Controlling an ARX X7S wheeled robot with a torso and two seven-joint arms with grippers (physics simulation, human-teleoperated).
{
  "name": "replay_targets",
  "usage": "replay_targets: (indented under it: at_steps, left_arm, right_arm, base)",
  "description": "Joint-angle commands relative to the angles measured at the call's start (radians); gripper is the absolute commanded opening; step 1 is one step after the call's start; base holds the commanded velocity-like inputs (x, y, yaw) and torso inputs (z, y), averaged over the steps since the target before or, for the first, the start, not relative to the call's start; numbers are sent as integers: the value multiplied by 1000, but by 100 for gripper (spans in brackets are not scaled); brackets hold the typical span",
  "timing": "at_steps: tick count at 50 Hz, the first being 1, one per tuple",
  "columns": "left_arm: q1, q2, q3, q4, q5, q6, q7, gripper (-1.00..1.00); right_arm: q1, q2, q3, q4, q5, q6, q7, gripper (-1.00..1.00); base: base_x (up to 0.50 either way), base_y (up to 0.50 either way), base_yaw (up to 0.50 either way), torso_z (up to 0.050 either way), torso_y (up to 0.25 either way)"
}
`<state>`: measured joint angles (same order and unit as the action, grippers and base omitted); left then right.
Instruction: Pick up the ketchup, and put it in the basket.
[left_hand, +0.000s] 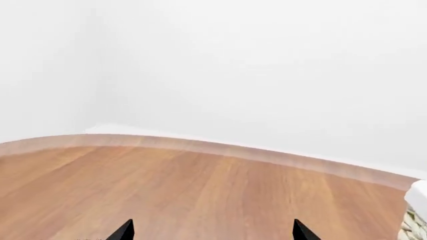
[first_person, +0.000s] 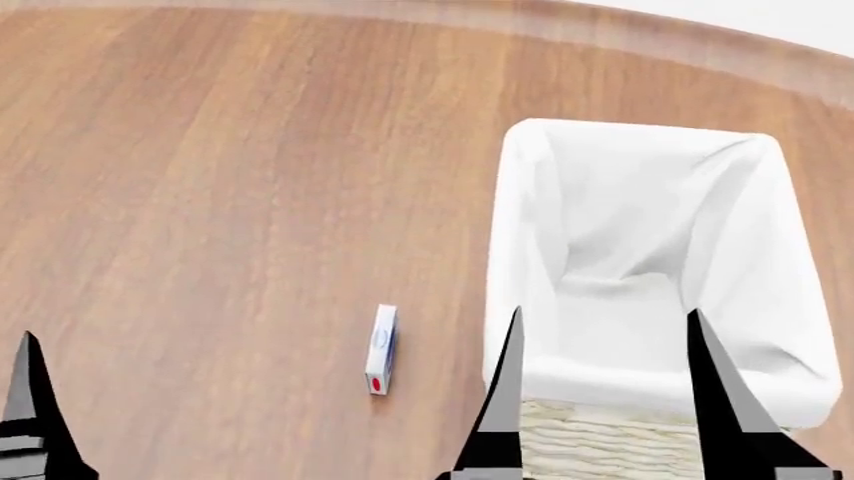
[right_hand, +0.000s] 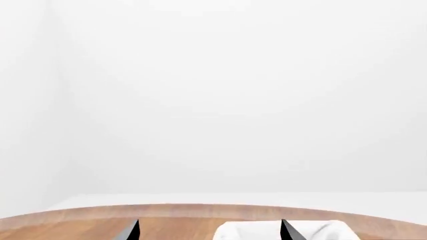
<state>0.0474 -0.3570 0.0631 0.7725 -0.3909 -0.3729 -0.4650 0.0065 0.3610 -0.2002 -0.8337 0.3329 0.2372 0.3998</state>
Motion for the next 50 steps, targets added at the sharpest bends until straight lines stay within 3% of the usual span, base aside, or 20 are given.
replay_targets:
  at_steps: [1, 16, 26, 36, 50]
  left_arm:
    - [38, 23, -135, -17, -1, 40, -21, 100]
    - [106, 102, -311, -184, -20, 226, -63, 100]
    - [132, 144, -363, -263, -56, 306, -58, 100]
    - [150, 167, -427, -270, -46, 284, -155, 100]
    - [162, 181, -455, -275, -44, 313, -188, 100]
  right_arm:
    - [4, -14, 31, 17, -8, -10, -23, 100]
    - [6, -8, 23, 16, -6, -11, -15, 100]
    - [6, -2, 19, 6, -5, -2, -6, 100]
    - [6, 0, 12, 11, -7, -10, -4, 100]
    - [7, 5, 9, 16, -5, -14, 2, 100]
  base:
    - [0, 0, 0, 0, 0]
    - [0, 0, 0, 0, 0]
    - [0, 0, 0, 0, 0]
    - [0, 0, 0, 0, 0]
    - [0, 0, 0, 0, 0]
